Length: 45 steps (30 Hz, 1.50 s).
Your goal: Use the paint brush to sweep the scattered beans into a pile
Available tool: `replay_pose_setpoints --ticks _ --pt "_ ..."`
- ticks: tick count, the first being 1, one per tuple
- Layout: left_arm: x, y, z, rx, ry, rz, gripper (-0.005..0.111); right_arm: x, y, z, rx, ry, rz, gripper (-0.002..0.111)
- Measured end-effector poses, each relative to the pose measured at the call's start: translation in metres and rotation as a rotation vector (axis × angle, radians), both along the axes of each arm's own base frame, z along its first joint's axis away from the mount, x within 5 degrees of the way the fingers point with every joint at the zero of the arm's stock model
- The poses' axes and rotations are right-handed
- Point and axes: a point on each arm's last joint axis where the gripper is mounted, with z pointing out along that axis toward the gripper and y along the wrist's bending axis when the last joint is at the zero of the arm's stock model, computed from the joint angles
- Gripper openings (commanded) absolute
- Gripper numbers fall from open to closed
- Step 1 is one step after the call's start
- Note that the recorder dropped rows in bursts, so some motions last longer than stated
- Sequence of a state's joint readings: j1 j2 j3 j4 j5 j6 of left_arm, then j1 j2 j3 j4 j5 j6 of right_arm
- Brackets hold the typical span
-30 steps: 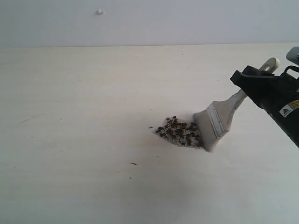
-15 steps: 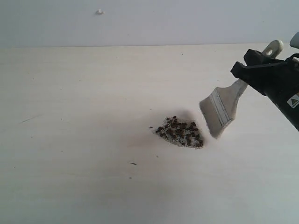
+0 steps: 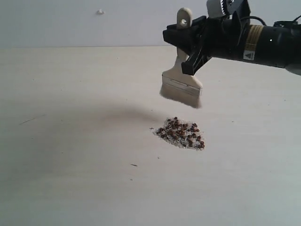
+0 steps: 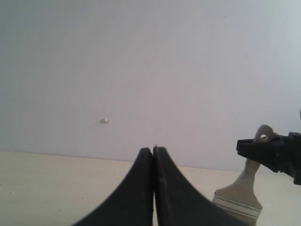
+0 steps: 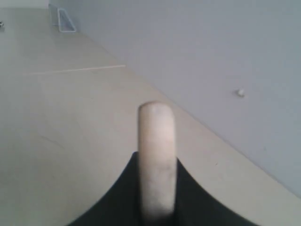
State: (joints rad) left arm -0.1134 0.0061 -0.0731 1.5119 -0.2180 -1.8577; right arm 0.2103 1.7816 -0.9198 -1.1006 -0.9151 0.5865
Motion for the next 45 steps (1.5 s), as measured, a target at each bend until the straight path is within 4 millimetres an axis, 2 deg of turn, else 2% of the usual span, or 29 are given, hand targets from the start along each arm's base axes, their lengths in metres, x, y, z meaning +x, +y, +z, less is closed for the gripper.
replay_pose_setpoints --ticks 3,6,15,22,30,33,40,45 --pt "0.0 0.0 0.0 0.0 0.0 0.0 0.0 0.021 0.006 -0.028 -0.023 0.088 0.021 0.0" --pt "0.0 0.0 0.0 0.0 0.0 0.0 0.0 0.026 0.007 -0.039 -0.034 0.11 0.022 0.0" --pt "0.0 0.0 0.0 0.0 0.0 0.0 0.0 0.028 0.007 -0.038 -0.034 0.092 0.043 0.0" --pt "0.0 0.0 0.0 0.0 0.0 0.0 0.0 0.018 0.011 -0.04 -0.052 0.129 0.154 0.0" --pt "0.0 0.0 0.0 0.0 0.0 0.0 0.0 0.021 0.01 -0.038 -0.039 0.121 0.126 0.0" --pt "0.0 0.0 0.0 0.0 0.0 0.0 0.0 0.023 0.008 -0.031 -0.054 0.09 0.084 0.0" --pt "0.0 0.0 0.0 0.0 0.0 0.0 0.0 0.02 0.002 0.002 -0.079 0.026 0.0 0.0" --pt "0.0 0.0 0.0 0.0 0.0 0.0 0.0 0.017 -0.013 0.038 -0.075 0.112 -0.212 0.0"
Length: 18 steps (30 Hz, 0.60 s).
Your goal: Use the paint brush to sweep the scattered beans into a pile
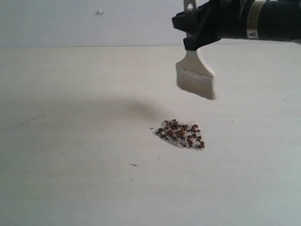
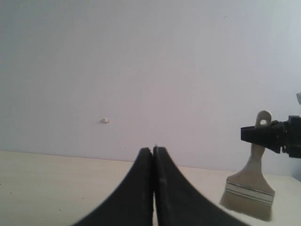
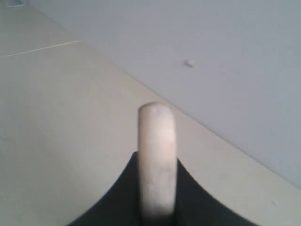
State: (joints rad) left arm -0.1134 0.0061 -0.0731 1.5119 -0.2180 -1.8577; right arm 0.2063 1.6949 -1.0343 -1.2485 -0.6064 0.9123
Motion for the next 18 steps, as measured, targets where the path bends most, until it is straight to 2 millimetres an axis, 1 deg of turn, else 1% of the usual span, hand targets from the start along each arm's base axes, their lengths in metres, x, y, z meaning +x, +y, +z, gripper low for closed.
replay_pose_setpoints --ticks 2,4,7,11,15,18 --pt "0.0 0.0 0.0 0.0 0.0 0.0 0.0 0.001 -0.011 0.011 -0.028 0.068 -0.13 0.0" --pt "0.0 0.0 0.0 0.0 0.0 0.0 0.0 0.0 -0.023 0.018 -0.039 0.134 -0.202 0.0" --pt "0.0 0.0 0.0 0.0 0.0 0.0 0.0 0.004 -0.041 0.026 0.048 0.224 -0.247 0.0" --pt "0.0 0.0 0.0 0.0 0.0 0.0 0.0 0.007 -0.064 0.03 0.159 0.315 -0.31 0.0" --pt "0.0 0.0 0.0 0.0 0.0 0.0 0.0 0.009 -0.085 0.03 0.174 0.324 -0.36 0.0" --pt "0.0 0.0 0.0 0.0 0.0 0.0 0.0 0.011 -0.093 0.03 0.137 0.291 -0.384 0.0"
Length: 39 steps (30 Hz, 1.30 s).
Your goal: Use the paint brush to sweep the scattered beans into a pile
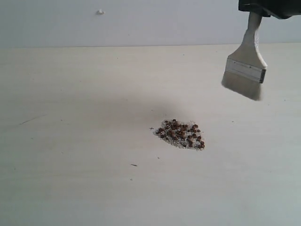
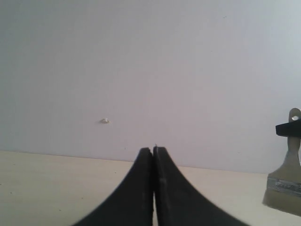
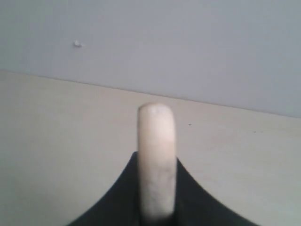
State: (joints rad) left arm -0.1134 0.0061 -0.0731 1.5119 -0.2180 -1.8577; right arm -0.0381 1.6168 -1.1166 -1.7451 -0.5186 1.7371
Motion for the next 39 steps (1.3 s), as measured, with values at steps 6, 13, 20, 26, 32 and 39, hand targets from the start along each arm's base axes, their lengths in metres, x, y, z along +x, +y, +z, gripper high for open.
replay_pose_setpoints --ticks 6,13,20,26,32,39 --pt "0.0 0.0 0.0 0.0 0.0 0.0 0.0 0.004 -0.011 -0.001 -0.054 -0.019 -0.101 0.0" --pt "0.0 0.0 0.0 0.0 0.0 0.0 0.0 -0.021 -0.041 -0.024 -0.183 0.021 -0.482 0.0" --pt "0.0 0.0 0.0 0.0 0.0 0.0 0.0 -0.05 -0.043 -0.043 -0.115 0.109 -0.566 0.0" --pt "0.0 0.0 0.0 0.0 0.0 0.0 0.0 -0.072 -0.043 -0.035 -0.073 0.091 -0.594 0.0" --pt "0.0 0.0 0.0 0.0 0.0 0.0 0.0 -0.1 -0.044 -0.02 -0.039 0.032 -0.624 0.0" --pt "0.0 0.0 0.0 0.0 0.0 0.0 0.0 -0.132 -0.04 -0.01 0.013 -0.023 -0.604 0.0"
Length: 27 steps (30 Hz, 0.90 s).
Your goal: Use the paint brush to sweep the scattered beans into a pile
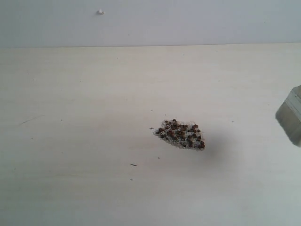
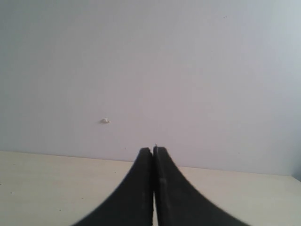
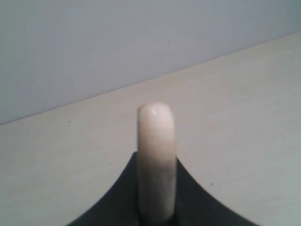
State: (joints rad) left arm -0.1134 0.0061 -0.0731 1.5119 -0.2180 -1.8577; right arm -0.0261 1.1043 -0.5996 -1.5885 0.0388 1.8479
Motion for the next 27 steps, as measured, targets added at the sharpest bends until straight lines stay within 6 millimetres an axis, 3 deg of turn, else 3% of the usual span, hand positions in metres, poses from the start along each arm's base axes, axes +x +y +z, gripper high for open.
replay_pose_setpoints --ticks 8,19,27 --pt "0.0 0.0 0.0 0.0 0.0 0.0 0.0 -0.007 0.02 0.003 -0.096 -0.012 0.279 0.0" --pt "0.0 0.0 0.0 0.0 0.0 0.0 0.0 0.013 0.007 0.008 -0.613 0.008 0.345 0.0" --pt "0.0 0.0 0.0 0.0 0.0 0.0 0.0 0.026 -0.008 -0.009 -0.902 0.14 0.34 0.0"
